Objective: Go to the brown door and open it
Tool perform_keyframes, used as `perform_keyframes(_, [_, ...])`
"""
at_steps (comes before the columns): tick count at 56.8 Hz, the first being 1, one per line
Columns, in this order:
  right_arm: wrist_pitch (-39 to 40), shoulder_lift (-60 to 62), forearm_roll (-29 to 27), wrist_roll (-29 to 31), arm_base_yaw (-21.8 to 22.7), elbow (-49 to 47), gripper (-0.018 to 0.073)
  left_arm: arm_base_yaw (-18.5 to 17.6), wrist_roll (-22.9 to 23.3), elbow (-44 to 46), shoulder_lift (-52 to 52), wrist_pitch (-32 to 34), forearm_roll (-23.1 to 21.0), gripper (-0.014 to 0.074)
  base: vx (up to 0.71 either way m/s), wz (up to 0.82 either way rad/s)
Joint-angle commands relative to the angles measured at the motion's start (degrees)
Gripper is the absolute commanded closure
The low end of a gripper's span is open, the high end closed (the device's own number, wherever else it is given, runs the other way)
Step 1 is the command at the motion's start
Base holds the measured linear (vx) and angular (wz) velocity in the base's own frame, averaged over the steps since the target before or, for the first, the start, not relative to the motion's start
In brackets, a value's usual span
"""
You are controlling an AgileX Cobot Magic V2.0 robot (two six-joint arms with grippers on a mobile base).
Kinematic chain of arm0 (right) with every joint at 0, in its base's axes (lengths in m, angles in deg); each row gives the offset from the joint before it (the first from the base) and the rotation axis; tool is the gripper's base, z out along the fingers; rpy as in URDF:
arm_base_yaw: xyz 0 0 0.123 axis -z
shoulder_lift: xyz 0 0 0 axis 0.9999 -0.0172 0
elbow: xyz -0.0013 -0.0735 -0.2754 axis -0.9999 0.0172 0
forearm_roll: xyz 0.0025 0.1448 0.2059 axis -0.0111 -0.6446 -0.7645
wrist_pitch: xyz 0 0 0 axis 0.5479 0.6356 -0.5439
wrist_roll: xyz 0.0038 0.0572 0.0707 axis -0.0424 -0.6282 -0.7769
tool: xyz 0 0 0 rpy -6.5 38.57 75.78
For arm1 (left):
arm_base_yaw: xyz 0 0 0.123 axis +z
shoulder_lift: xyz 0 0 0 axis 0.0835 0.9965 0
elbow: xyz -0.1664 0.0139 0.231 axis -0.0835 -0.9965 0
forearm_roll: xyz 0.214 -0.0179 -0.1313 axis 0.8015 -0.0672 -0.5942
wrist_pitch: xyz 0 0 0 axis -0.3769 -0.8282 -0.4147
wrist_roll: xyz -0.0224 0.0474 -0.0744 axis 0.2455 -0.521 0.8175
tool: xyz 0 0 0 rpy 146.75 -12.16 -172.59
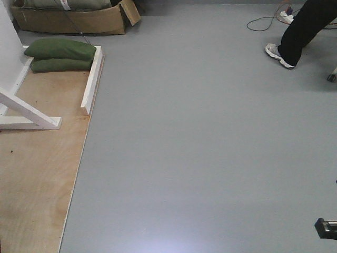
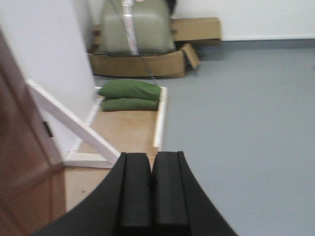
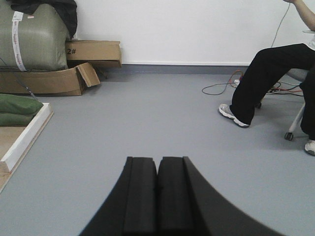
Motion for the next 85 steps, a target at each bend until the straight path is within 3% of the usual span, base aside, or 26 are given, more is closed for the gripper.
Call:
perform_keyframes(1, [4.31, 0.64, 0.25, 0.31, -0.12, 0.34, 0.0559, 4.03, 0.37, 5.76, 4.05, 4.04, -0.30, 0.0603, 0.00, 0.00])
perform_keyframes(16, [4.31, 0.64, 0.25, 0.31, -0.12, 0.34, 0.0559, 14.84, 0.37, 17.38, 9.28, 7.02, -0.30, 0.0603, 0.00, 0.00])
perform_keyframes(33, [4.31, 0.64, 0.25, 0.31, -0.12, 0.34, 0.0559, 26.15, 0.37, 33.44, 19.30, 25.58, -0.36, 0.0603, 0.00, 0.00])
perform_keyframes(38, [4.31, 0.64, 0.25, 0.31, -0.12, 0.34, 0.0559, 29.22, 0.37, 38.22, 23.39, 27.61, -1.39, 0.0603, 0.00, 0.00])
perform_keyframes(47, [4.31, 0.64, 0.25, 0.31, -0.12, 0.34, 0.0559, 34.63, 0.37, 45.31, 29.18, 27.65, -10.40, 0.0603, 0.00, 0.00])
perform_keyframes(53, [4.31, 0.64, 0.25, 0.31, -0.12, 0.34, 0.0559, 38.10, 0.37, 47.01, 31.64, 29.10, -19.78, 0.0603, 0.00, 0.00])
perform_keyframes(55, [4.31, 0.64, 0.25, 0.31, -0.12, 0.34, 0.0559, 39.12, 0.37, 47.01, 32.29, 31.00, -24.36, 0.0603, 0.00, 0.00])
perform_keyframes(68, [4.31, 0.64, 0.25, 0.31, -0.12, 0.34, 0.0559, 43.63, 0.31, 47.01, 36.11, 43.01, -43.04, 0.0603, 0.00, 0.00])
perform_keyframes(79, [4.31, 0.64, 0.25, 0.31, -0.12, 0.34, 0.0559, 47.38, 0.31, 47.01, 41.41, 53.54, -53.10, 0.0603, 0.00, 0.00])
perform_keyframes(85, [4.31, 0.64, 0.25, 0.31, -0.12, 0.34, 0.0559, 49.58, 0.26, 47.01, 44.16, 55.05, -58.04, 0.0603, 0.00, 0.00])
